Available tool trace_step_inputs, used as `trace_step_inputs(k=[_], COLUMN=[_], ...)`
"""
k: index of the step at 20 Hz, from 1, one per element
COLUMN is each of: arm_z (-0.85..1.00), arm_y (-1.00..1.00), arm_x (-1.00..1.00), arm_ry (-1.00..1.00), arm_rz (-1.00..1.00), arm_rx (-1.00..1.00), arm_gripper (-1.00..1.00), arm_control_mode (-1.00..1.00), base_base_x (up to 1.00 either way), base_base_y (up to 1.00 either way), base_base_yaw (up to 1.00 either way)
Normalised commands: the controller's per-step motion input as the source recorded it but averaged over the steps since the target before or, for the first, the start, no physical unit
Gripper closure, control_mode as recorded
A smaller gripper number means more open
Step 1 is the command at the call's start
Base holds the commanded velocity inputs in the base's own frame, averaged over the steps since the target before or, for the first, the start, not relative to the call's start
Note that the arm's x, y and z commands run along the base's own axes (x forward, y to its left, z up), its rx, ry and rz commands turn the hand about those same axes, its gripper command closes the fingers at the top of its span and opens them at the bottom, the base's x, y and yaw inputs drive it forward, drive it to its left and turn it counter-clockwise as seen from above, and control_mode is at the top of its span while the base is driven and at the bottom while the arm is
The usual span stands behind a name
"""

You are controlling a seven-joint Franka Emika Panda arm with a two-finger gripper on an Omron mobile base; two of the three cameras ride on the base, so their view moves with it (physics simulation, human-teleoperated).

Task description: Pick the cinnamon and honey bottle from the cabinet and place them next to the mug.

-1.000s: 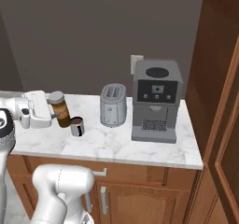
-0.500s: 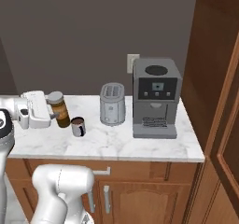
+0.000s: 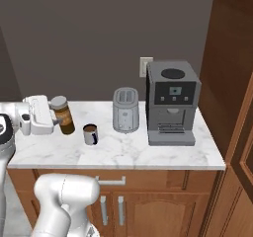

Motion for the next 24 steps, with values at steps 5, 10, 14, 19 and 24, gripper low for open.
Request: trace_step_inputs(k=[5, 10, 14, 19, 24], arm_z=[0.0, 0.0, 0.0, 0.0, 0.0], arm_y=[0.0, 0.0, -0.01, -0.15, -0.5], arm_x=[0.18, 0.76, 0.54, 0.48, 0.41], arm_ry=[0.0, 0.03, 0.15, 0.2, 0.05], arm_rz=[0.0, 0.22, 0.42, 0.38, 0.42], arm_rx=[0.0, 0.02, 0.08, 0.11, 0.06], arm_gripper=[1.0, 1.0, 1.0, 1.0, 1.0], arm_control_mode=[-1.0, -1.0, -1.0, -1.0, -1.0], base_base_x=[0.01, 0.0, 0.0, 0.0, 0.0], base_base_y=[0.0, 0.0, 0.0, 0.0, 0.0], base_base_yaw=[0.0, 0.0, 0.0, 0.0, 0.0])
